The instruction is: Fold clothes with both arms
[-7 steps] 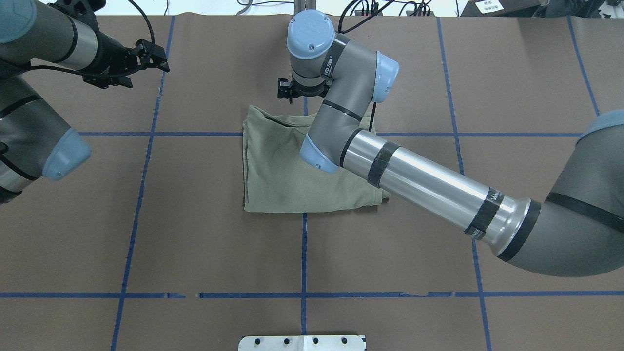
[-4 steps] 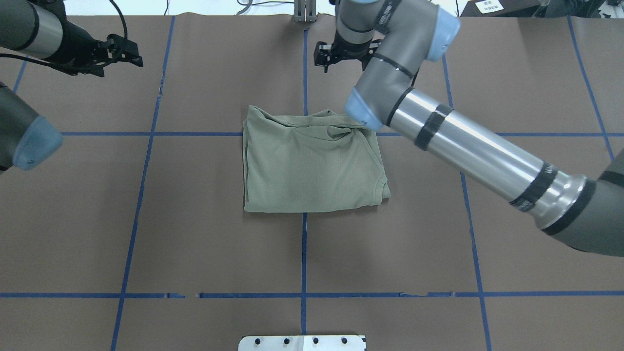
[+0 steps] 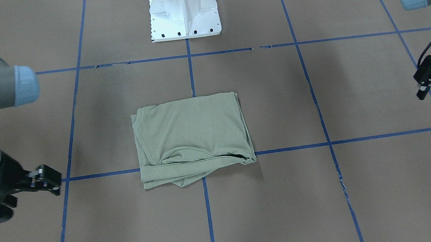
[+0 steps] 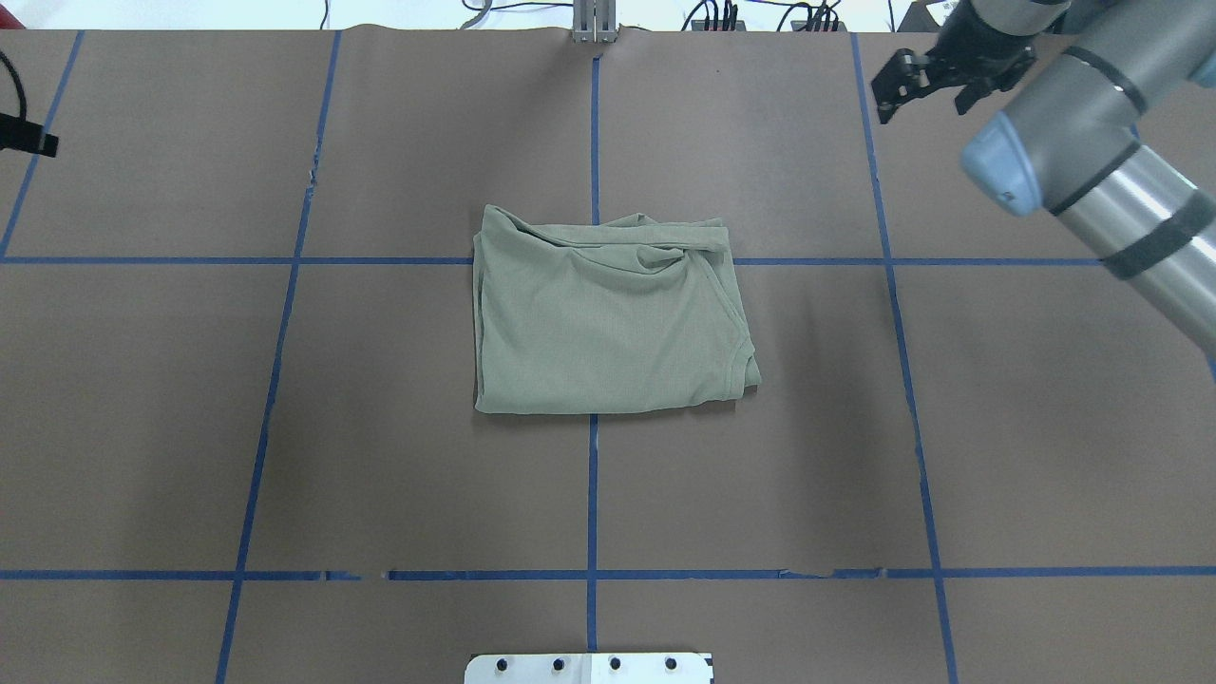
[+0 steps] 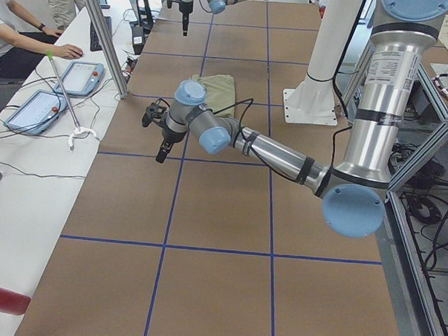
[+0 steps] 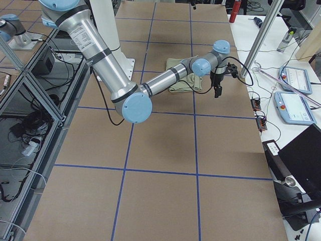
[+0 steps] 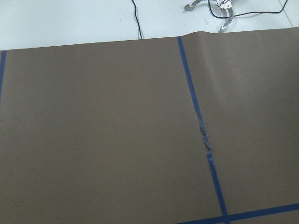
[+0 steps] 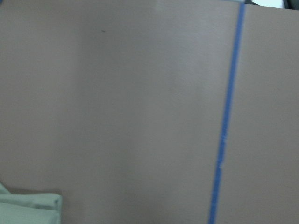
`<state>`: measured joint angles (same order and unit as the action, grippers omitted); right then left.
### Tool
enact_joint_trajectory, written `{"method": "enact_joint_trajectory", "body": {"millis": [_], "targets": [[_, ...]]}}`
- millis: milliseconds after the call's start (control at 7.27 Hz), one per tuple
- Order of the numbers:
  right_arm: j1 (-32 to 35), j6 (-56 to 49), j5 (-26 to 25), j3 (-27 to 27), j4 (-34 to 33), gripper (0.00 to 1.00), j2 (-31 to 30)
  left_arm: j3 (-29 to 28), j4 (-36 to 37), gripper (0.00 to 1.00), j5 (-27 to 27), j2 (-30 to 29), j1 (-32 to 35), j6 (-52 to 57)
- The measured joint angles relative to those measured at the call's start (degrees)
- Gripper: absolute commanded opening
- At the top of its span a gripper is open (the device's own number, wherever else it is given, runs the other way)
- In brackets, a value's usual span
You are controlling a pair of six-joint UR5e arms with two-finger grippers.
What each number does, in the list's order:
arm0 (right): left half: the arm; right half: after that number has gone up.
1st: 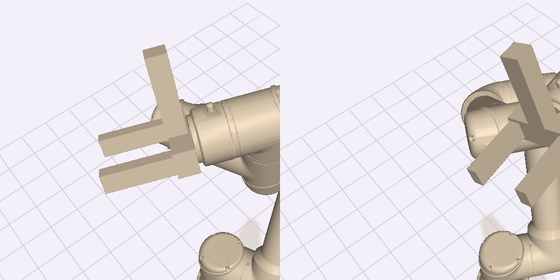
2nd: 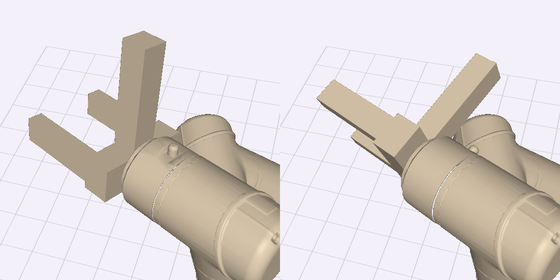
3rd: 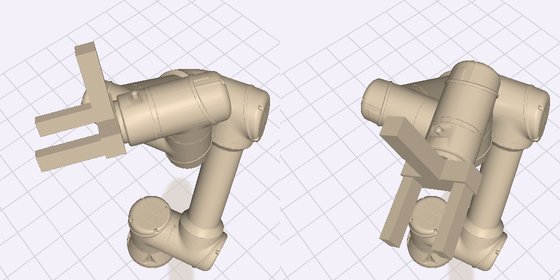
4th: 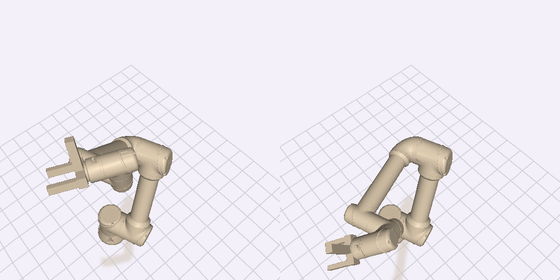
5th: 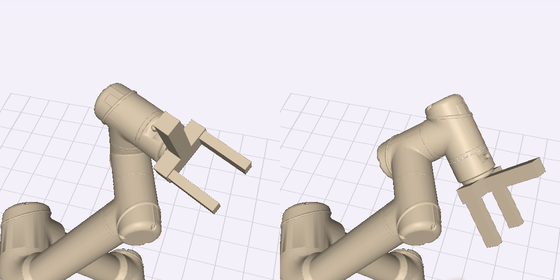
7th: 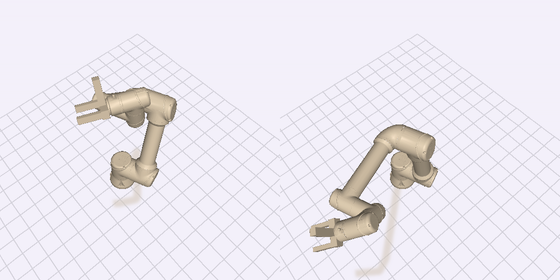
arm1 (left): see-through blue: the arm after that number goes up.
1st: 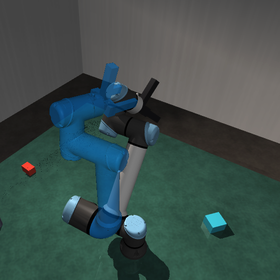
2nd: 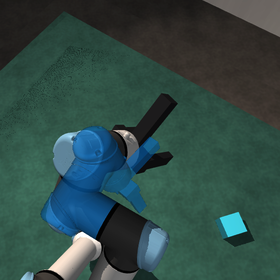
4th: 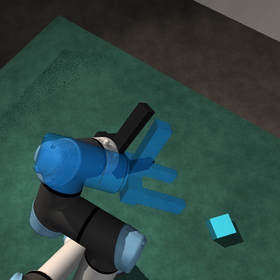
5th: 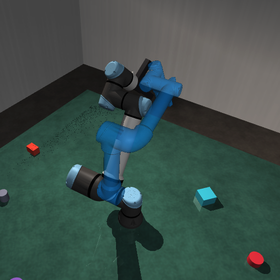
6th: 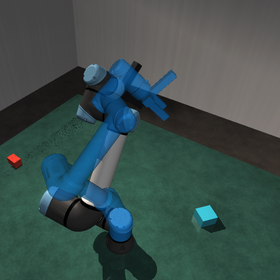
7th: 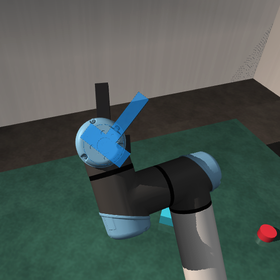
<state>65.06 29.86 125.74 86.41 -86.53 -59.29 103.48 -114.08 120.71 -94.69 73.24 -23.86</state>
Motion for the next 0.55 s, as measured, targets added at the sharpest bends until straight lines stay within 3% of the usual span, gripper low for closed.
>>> {"method": "enact_joint_trajectory", "body": {"millis": [275,550], "targets": [[7.93,-12.19,4.26,3.42,-1.16,1.0,-11.1,0.39,2.1,1.0,2.92,4.74,4.84,10.66],[15.85,-23.37,8.14,3.73,-1.1,1.0,-20.48,0.88,2.28,1.0,3.85,6.86,7.36,12.43]]}}
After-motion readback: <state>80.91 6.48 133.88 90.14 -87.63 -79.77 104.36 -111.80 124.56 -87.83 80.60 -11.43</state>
